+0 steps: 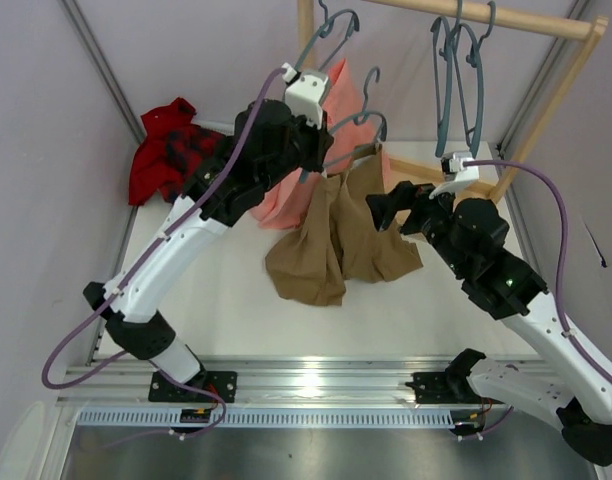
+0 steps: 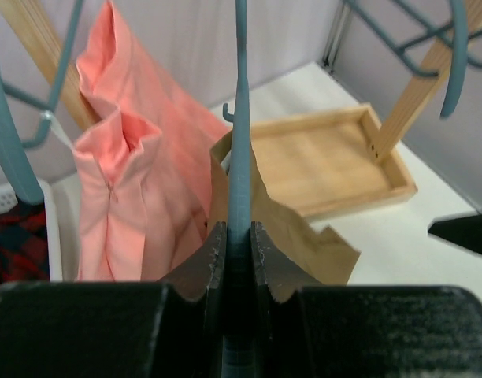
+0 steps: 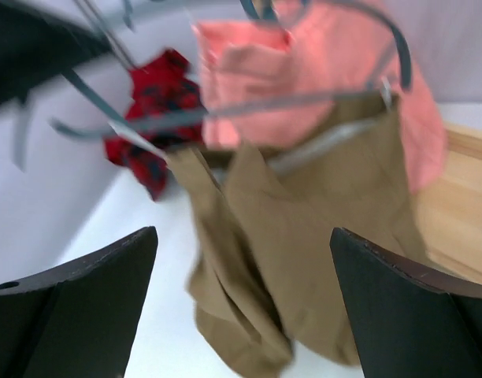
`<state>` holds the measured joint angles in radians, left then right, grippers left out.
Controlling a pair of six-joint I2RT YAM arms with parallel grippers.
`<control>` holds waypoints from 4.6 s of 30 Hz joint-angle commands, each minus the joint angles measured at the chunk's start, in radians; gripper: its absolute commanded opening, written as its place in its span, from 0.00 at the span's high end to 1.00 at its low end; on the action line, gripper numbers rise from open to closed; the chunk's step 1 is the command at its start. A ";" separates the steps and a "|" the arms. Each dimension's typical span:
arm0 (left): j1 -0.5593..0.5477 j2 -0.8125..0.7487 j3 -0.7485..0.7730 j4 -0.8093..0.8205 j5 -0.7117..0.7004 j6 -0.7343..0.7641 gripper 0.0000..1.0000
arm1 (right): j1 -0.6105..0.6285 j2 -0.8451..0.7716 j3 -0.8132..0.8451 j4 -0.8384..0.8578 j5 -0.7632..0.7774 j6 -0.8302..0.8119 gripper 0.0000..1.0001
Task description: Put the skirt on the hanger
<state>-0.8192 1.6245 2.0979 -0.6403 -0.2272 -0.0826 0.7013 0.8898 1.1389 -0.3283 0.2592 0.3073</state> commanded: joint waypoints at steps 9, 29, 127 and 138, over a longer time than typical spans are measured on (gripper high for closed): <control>0.000 -0.307 -0.378 0.231 0.100 -0.072 1.00 | -0.005 0.215 0.141 0.236 -0.015 0.363 0.01; -0.046 -0.569 -0.736 0.490 0.098 -0.057 1.00 | -0.002 0.281 0.084 0.413 0.228 0.601 0.06; -0.147 -0.454 -0.931 0.519 -0.041 0.053 0.68 | -0.010 0.405 0.263 0.226 0.284 0.975 1.00; -0.158 -0.423 -0.906 0.495 -0.028 0.080 1.00 | 0.003 0.409 0.271 0.239 0.291 0.937 1.00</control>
<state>-0.9710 1.1912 1.1709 -0.1665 -0.2379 -0.0181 0.6857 1.3071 1.3582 -0.1467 0.5362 1.2476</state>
